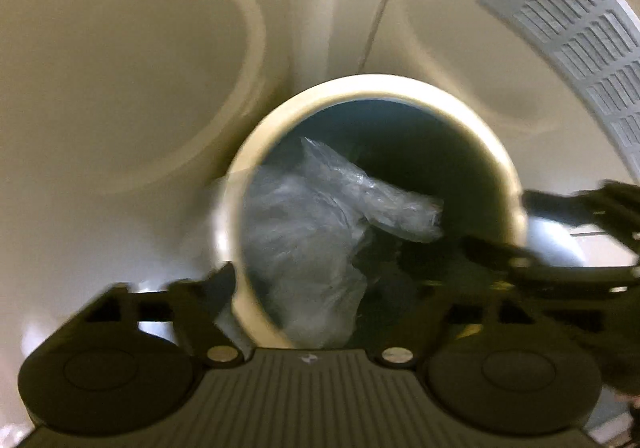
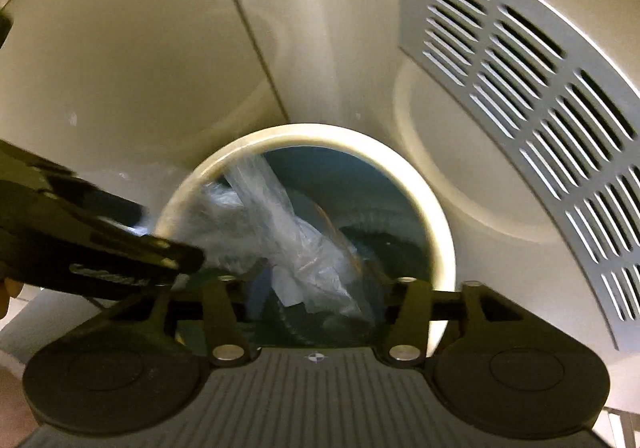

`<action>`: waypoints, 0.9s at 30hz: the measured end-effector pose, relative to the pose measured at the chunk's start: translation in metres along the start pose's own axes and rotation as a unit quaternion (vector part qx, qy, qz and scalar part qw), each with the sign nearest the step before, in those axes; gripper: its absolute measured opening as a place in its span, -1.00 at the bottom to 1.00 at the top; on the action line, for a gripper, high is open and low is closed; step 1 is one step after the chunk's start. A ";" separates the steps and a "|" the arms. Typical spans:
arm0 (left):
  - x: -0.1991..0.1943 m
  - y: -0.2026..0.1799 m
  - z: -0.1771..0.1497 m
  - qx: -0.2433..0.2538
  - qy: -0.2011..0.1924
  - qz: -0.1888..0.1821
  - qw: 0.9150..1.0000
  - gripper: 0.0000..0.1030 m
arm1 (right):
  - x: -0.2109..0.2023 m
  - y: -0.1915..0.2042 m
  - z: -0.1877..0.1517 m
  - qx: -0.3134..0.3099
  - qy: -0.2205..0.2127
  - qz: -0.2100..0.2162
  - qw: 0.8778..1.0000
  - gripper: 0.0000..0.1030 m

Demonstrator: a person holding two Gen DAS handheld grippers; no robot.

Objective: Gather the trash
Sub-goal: 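Open both grippers to drop the plastic bags into the bin, then hold both grippers open above the bin, then raise them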

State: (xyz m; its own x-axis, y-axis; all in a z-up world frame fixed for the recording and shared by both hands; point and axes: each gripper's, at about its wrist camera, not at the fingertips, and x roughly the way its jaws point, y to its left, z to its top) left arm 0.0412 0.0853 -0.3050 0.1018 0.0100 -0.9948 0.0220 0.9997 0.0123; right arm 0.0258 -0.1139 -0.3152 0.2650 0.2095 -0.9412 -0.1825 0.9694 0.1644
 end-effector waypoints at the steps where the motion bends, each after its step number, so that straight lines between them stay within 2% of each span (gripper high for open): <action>1: -0.001 0.002 -0.001 -0.004 0.001 -0.007 1.000 0.85 | -0.002 -0.003 -0.001 0.005 0.001 -0.002 1.000 0.37; 4: -0.009 0.004 -0.004 -0.013 0.001 -0.013 1.000 1.00 | -0.012 -0.006 -0.004 0.010 -0.002 -0.003 1.000 0.45; 9: -0.031 0.000 -0.011 -0.005 -0.018 -0.020 1.000 0.99 | -0.030 -0.001 -0.013 0.001 -0.012 -0.007 1.000 0.53; 14: -0.051 -0.006 -0.017 0.004 -0.040 -0.020 0.999 0.99 | -0.058 0.015 -0.025 -0.014 -0.041 -0.013 0.999 0.58; 21: -0.077 -0.012 -0.059 0.005 -0.085 0.006 0.996 0.99 | -0.095 0.042 -0.040 -0.066 -0.092 -0.050 0.992 0.67; 27: -0.095 -0.010 -0.080 0.009 -0.128 0.027 0.991 0.99 | -0.119 0.055 -0.057 -0.095 -0.133 -0.066 0.984 0.73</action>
State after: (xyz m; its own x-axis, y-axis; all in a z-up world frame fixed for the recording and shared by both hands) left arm -0.0487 0.0765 -0.2189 0.3514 0.0553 -0.9346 0.0275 0.9972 0.0693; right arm -0.0700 -0.0930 -0.2108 0.5322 0.1349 -0.8358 -0.2979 0.9539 -0.0357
